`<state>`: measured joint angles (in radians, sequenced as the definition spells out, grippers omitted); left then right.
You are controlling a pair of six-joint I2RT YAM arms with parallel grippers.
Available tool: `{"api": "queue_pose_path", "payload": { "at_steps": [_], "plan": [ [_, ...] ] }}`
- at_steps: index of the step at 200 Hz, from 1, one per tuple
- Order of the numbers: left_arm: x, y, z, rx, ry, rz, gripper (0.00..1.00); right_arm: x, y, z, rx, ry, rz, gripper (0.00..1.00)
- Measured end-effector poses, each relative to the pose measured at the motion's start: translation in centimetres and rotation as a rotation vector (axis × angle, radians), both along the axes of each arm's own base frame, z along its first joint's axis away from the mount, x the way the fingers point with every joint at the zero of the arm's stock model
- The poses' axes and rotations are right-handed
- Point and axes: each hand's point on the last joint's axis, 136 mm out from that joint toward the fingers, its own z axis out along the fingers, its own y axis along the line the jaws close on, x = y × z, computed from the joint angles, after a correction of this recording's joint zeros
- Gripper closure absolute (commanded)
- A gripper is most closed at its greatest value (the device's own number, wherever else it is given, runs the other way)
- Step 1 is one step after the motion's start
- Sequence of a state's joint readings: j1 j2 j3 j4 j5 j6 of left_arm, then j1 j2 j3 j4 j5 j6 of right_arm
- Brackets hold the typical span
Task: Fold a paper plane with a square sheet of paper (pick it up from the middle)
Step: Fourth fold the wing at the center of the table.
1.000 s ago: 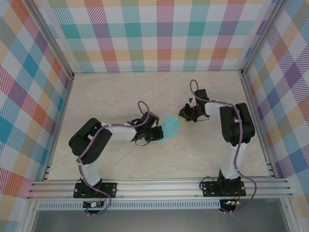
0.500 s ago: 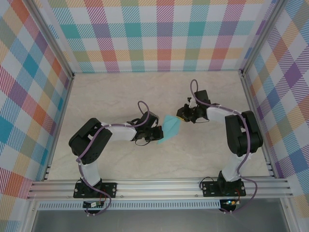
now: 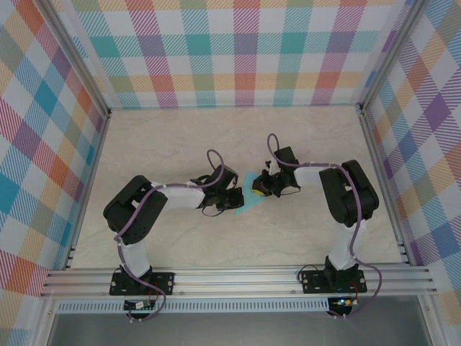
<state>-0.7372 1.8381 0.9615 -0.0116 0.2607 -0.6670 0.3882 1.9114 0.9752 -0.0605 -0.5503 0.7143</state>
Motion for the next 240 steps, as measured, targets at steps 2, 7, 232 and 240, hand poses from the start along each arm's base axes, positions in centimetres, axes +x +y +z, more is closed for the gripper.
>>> {"api": "queue_pose_path", "payload": {
  "at_steps": [2, 7, 232, 240],
  "plan": [
    [0.0, 0.0, 0.0, 0.001, 0.0, -0.002, 0.92, 0.0, 0.0, 0.0, 0.0, 0.0, 0.0, 0.9],
    [-0.1, 0.0, 0.0, 0.005, 0.004, -0.003, 0.91, 0.0, 0.0, 0.0, -0.001, -0.002, 0.002, 0.91],
    [-2.4, 0.5, -0.2, -0.023, 0.133, -0.028, 0.92, -0.2, 0.1, -0.1, 0.005, 0.001, 0.022, 0.91],
    [-2.6, 0.8, -0.2, -0.023, 0.132, -0.027, 0.92, -0.1, 0.1, -0.1, 0.005, 0.001, 0.022, 0.91]
  ]
}}
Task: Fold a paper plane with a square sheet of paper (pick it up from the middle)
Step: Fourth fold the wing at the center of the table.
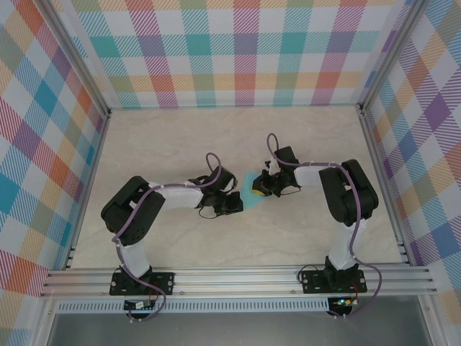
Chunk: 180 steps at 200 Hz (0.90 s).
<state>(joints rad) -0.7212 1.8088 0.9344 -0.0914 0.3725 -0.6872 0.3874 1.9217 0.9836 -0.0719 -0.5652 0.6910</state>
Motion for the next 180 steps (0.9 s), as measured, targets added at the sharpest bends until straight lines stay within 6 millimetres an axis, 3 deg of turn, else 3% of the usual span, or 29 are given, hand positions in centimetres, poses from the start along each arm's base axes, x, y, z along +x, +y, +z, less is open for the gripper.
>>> {"api": "queue_pose_path", "payload": {
  "at_steps": [33, 82, 131, 153, 180],
  "plan": [
    [-1.2, 1.2, -0.1, 0.013, 0.004, 0.003, 0.92, 0.0, 0.0, 0.0, 0.0, 0.0, 0.001, 0.91],
    [-1.4, 1.6, 0.0, 0.012, 0.0, 0.006, 0.92, 0.0, 0.0, 0.0, 0.001, -0.001, 0.003, 0.91],
    [-3.1, 4.1, 0.4, 0.118, 0.048, 0.015, 0.89, 0.1, 0.0, 0.2, -0.013, 0.002, 0.015, 0.87],
    [-2.1, 3.8, 1.9, 0.135, 0.017, 0.004, 0.88, 0.2, -0.2, 0.4, -0.036, 0.003, 0.02, 0.84],
    [1.2, 1.7, 4.7, 0.112, -0.066, -0.011, 0.88, 0.2, -0.7, 0.8, -0.081, 0.007, 0.018, 0.82]
  ]
}}
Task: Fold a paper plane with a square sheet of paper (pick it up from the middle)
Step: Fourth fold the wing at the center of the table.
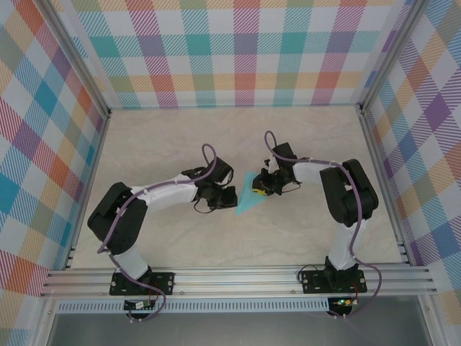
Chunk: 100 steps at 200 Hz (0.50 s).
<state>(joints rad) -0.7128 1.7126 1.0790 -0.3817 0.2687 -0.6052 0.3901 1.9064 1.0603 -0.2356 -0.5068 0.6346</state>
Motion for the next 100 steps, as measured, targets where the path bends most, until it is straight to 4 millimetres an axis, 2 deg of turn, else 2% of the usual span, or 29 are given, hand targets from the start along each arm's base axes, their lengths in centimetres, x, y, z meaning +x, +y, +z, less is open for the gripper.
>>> {"api": "queue_pose_path", "payload": {
  "at_steps": [19, 39, 68, 100],
  "plan": [
    [1.8, -1.1, 0.8, -0.007, -0.033, -0.011, 0.87, 0.0, -0.4, 0.8, -0.024, -0.016, -0.006, 0.81],
    [2.8, -1.8, 0.5, 0.006, -0.042, -0.022, 0.87, 0.1, -0.5, 1.8, -0.024, -0.037, -0.01, 0.81],
    [3.4, -2.0, -0.5, 0.03, -0.025, -0.033, 0.87, 0.2, -0.1, 2.3, 0.008, -0.041, -0.02, 0.81],
    [3.7, -1.9, -0.8, 0.037, -0.023, -0.025, 0.88, 0.2, 0.6, 2.5, 0.036, -0.036, -0.017, 0.81]
  ]
}}
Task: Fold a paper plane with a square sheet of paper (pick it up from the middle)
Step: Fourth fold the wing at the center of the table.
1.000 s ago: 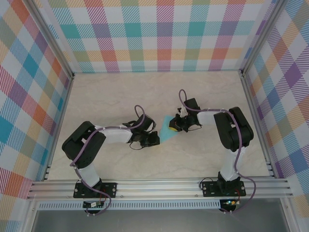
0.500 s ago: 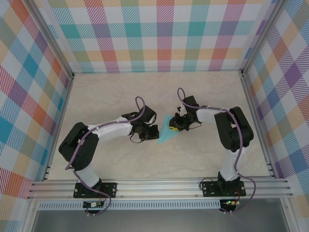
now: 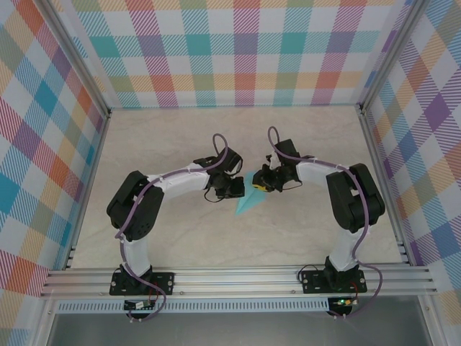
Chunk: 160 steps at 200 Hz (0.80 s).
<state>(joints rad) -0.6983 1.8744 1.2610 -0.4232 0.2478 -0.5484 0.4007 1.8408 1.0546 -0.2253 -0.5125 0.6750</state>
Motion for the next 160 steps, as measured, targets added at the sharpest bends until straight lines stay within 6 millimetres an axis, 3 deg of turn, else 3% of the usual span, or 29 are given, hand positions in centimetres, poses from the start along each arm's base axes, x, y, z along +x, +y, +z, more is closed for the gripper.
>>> {"api": "queue_pose_path", "payload": {
  "at_steps": [54, 132, 160],
  "plan": [
    [-0.6, 3.1, 0.0, 0.039, -0.018, 0.071, 0.86, -0.7, 1.7, -2.8, -0.017, 0.069, 0.035, 0.81],
    [-1.5, 4.5, 0.6, 0.043, -0.026, 0.115, 0.85, -0.7, 2.2, -3.0, -0.046, 0.03, 0.109, 0.82],
    [-1.7, 4.6, 0.9, 0.037, -0.027, 0.121, 0.85, -2.1, 2.5, -3.0, -0.055, -0.009, 0.195, 0.82]
  ]
}}
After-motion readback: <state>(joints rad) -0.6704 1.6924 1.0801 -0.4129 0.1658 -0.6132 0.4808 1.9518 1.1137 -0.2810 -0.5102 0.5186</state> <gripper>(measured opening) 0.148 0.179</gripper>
